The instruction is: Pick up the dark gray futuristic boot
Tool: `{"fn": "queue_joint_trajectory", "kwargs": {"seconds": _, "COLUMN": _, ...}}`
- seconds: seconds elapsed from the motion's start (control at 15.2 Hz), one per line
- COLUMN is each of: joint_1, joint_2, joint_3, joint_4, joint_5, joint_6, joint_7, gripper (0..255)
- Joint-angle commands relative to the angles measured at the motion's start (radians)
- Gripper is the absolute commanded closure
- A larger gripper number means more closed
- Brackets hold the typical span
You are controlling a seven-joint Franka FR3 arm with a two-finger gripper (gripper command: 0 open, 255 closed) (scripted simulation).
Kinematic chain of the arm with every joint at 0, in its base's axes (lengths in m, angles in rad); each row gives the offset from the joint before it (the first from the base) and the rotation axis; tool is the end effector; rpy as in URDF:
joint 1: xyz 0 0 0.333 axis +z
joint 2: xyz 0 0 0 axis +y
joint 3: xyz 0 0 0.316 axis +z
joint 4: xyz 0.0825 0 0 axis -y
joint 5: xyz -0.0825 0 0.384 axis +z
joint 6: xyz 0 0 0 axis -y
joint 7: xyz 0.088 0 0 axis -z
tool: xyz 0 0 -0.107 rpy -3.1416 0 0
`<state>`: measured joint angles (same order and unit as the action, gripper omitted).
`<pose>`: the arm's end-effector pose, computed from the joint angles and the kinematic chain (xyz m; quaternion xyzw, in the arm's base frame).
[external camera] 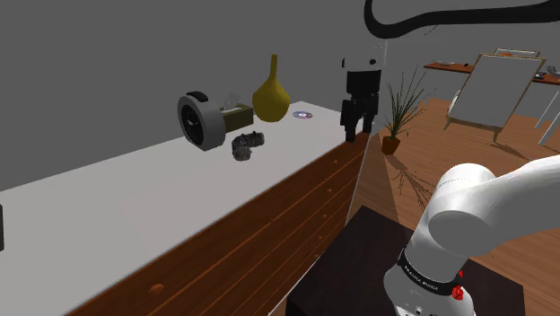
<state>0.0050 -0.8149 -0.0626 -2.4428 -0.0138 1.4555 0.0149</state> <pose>0.2826 -0.0222 0.5492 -0.9958 0.0246 0.0864 0.0168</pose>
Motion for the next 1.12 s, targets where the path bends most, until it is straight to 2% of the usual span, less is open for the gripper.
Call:
{"fn": "queue_joint_trajectory", "kwargs": {"seconds": 0.0, "joint_1": 0.000, "joint_2": 0.000, "joint_3": 0.000, "joint_4": 0.000, "joint_5": 0.000, "joint_6": 0.000, "joint_7": 0.000, "gripper": 0}}
{"fn": "queue_joint_trajectory", "kwargs": {"seconds": 0.53, "joint_1": 0.011, "joint_2": 0.276, "joint_3": 0.083, "joint_4": 0.118, "joint_5": 0.085, "joint_6": 0.178, "joint_7": 0.170, "gripper": 0}}
{"fn": "queue_joint_trajectory", "kwargs": {"seconds": 1.06, "joint_1": 0.013, "joint_2": 0.570, "joint_3": 0.139, "joint_4": 0.320, "joint_5": 0.117, "joint_6": 0.295, "joint_7": 0.325, "gripper": 0}}
